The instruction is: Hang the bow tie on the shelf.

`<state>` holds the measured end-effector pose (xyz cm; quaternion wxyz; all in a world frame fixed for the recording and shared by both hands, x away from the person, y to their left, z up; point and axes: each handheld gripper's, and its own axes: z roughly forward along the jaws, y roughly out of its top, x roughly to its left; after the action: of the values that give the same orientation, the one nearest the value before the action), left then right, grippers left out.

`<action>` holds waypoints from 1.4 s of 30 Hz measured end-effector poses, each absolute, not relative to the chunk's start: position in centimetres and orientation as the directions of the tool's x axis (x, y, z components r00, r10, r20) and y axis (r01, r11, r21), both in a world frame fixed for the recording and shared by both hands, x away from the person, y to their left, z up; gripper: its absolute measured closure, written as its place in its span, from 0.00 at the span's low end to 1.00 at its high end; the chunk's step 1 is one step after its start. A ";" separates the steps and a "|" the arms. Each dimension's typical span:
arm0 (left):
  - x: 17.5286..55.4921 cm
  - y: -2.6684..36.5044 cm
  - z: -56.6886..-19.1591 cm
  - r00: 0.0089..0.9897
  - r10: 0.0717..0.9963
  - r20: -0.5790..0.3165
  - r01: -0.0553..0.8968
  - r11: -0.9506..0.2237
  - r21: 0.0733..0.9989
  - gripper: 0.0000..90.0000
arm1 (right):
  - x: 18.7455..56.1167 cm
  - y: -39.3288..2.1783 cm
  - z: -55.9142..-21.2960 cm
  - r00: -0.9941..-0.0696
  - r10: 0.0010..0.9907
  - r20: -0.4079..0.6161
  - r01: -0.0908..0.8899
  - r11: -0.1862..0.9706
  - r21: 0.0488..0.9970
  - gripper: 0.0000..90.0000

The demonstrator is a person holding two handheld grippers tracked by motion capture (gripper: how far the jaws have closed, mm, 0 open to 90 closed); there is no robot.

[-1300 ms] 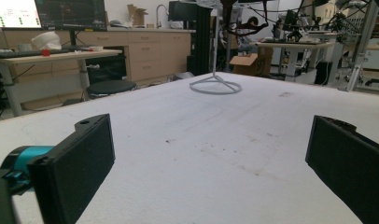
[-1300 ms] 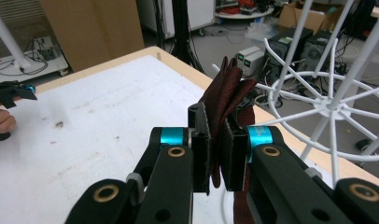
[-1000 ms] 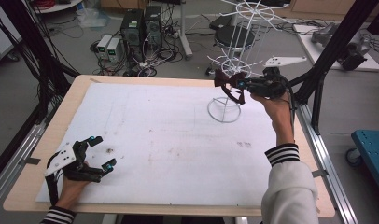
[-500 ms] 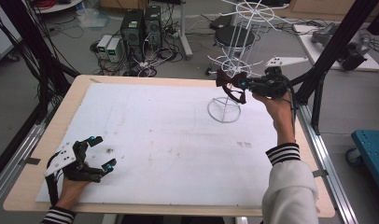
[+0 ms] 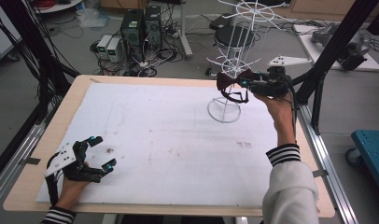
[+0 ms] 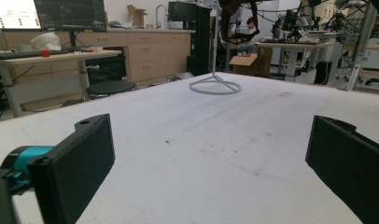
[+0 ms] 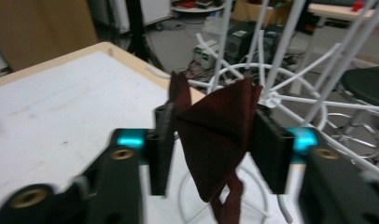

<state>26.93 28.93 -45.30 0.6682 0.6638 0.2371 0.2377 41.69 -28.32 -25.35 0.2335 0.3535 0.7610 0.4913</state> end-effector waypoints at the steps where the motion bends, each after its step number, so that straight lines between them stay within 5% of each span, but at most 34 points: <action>1: 26.9 28.9 -45.3 0.775 0.632 -0.002 -0.003 0.007 1.000 0.02 | 41.7 -28.3 -25.3 -0.635 0.772 -0.017 0.302 0.268 0.915 0.52; 5: 26.9 28.9 -45.3 0.774 0.633 -0.001 -0.003 0.006 1.000 0.02 | 41.6 -28.5 -25.2 -0.586 0.810 -0.027 0.282 0.235 0.930 0.26; 6: 26.9 28.9 -45.3 0.774 0.633 -0.001 -0.003 0.006 1.000 0.02 | 41.5 -28.5 -25.2 -0.572 0.820 -0.017 0.288 0.220 0.932 0.12; 10: 26.9 28.9 -45.3 0.775 0.633 -0.002 -0.003 0.007 1.000 0.02 | 41.1 -28.7 -25.1 -0.554 0.831 -0.045 0.233 0.207 0.950 0.01; 26: 26.9 28.9 -45.3 0.774 0.633 -0.004 -0.002 0.009 1.000 0.02 | 37.5 -29.0 -25.5 -0.596 0.802 -0.044 0.146 0.162 0.976 0.01; 42: 26.7 28.9 -45.4 0.751 0.661 0.004 -0.020 0.016 1.000 0.02 | 29.5 -29.1 -35.7 -0.630 0.777 -0.011 0.016 0.028 0.999 0.01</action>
<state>26.67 28.93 -45.38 0.6692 0.6538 0.2452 0.2542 29.46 -29.08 -35.70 0.3033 0.3051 0.6495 0.6269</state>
